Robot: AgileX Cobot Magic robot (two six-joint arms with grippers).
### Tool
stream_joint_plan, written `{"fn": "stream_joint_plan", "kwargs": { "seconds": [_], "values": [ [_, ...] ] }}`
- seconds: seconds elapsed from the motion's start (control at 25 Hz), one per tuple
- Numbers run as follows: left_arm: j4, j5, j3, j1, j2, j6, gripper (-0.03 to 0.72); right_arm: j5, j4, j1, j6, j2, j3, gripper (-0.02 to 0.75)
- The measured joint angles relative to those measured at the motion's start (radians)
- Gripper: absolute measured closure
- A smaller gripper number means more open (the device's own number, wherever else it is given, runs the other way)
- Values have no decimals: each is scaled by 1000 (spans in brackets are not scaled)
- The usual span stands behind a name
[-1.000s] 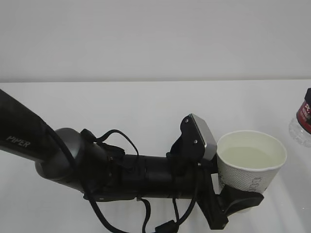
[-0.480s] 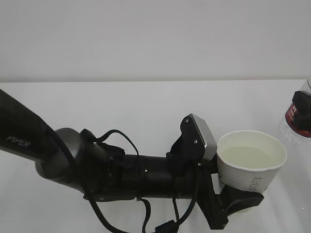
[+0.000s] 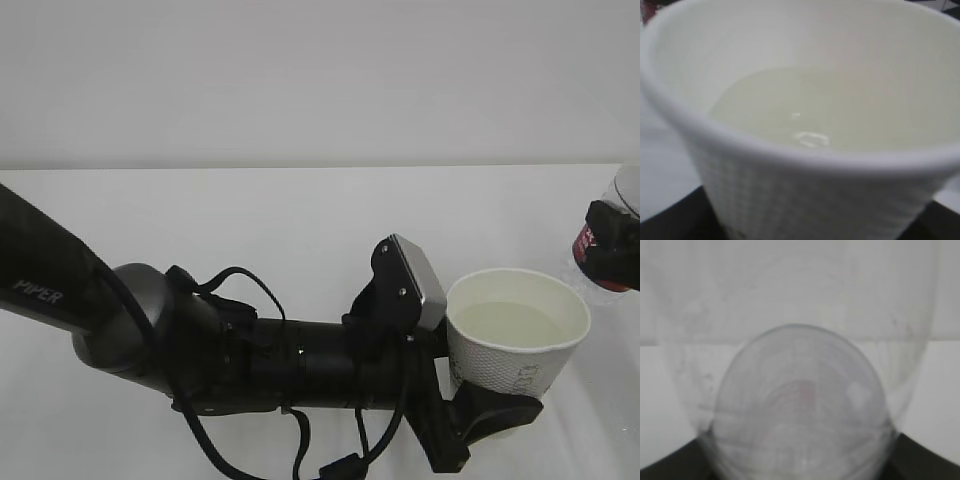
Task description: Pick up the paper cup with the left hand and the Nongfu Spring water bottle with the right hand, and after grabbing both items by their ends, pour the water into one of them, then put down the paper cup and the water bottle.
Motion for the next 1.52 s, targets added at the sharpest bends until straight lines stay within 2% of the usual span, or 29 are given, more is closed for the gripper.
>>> {"fn": "stream_joint_plan", "kwargs": {
  "seconds": [1.0,1.52],
  "values": [
    [-2,-5,0,0,0,0,159,-6,0,0,1,59,-4,325],
    [-2,-5,0,0,0,0,159,-10,0,0,38,59,104,325]
  ]
}}
